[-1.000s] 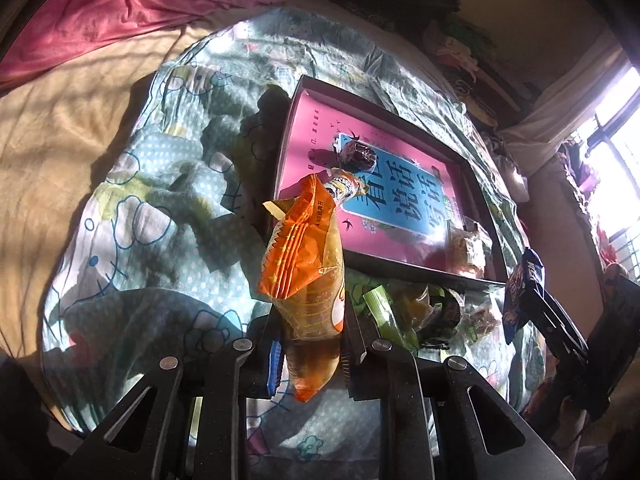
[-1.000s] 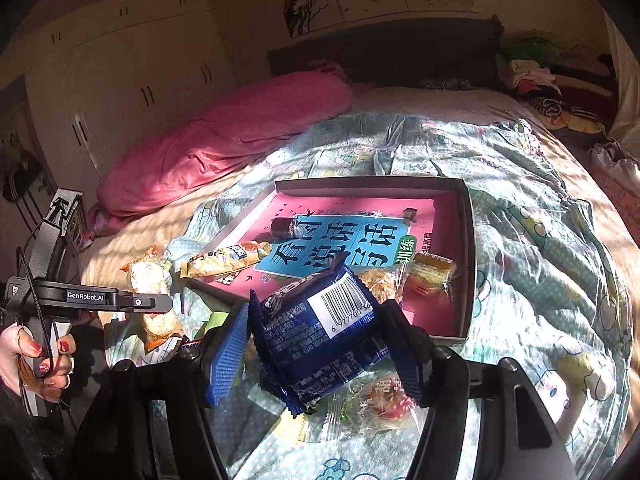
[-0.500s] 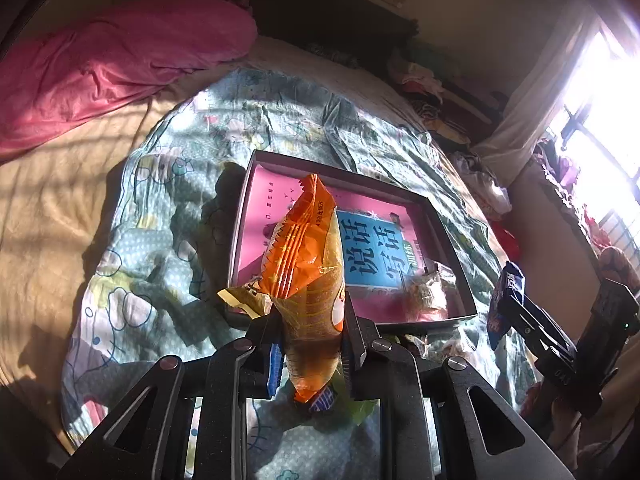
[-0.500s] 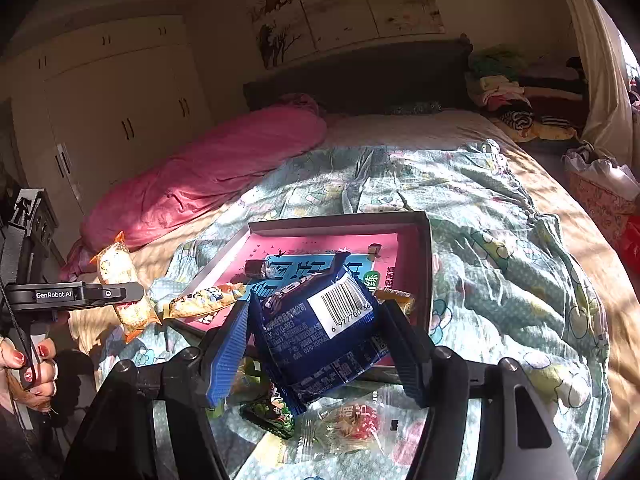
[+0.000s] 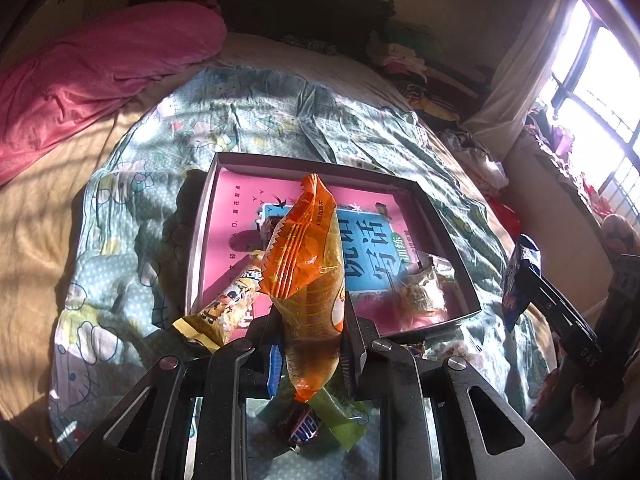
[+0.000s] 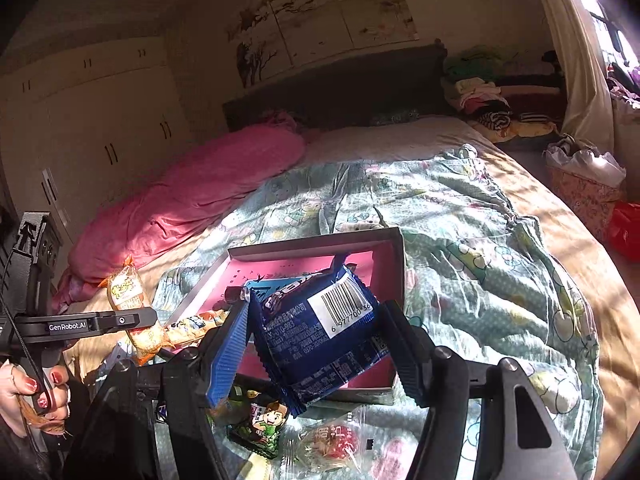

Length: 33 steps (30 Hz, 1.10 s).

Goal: Organize snacks
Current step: 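Carry the orange bread bag and blue biscuit pack over the tray with both tools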

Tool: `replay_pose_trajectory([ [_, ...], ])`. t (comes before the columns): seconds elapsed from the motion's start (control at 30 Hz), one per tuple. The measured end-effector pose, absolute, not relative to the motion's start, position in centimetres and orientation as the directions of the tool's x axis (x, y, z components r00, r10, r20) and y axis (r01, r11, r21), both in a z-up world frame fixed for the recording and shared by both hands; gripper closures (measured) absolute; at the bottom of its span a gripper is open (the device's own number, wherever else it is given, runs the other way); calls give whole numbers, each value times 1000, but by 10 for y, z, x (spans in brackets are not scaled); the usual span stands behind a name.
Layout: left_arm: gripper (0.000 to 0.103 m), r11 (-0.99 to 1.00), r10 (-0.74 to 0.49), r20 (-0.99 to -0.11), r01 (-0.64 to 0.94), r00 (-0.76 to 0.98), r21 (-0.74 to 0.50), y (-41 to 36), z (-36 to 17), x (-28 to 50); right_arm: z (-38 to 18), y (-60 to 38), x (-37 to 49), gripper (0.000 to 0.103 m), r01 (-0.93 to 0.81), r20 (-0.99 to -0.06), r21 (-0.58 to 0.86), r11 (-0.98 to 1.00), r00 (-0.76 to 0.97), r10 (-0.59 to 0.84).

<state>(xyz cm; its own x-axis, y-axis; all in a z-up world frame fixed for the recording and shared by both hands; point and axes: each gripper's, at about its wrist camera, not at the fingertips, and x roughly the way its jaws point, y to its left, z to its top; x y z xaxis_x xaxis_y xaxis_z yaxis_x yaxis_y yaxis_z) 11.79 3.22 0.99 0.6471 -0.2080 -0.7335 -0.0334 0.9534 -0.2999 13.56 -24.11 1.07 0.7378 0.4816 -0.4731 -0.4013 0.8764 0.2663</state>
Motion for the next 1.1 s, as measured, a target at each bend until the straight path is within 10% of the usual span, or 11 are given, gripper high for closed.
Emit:
replay_pose_trajectory([
  [1.1,79,973,-188,-787,1,587,-232,0,-22,168,-8,-230,168,37,-379,-521,286,880,709,474],
])
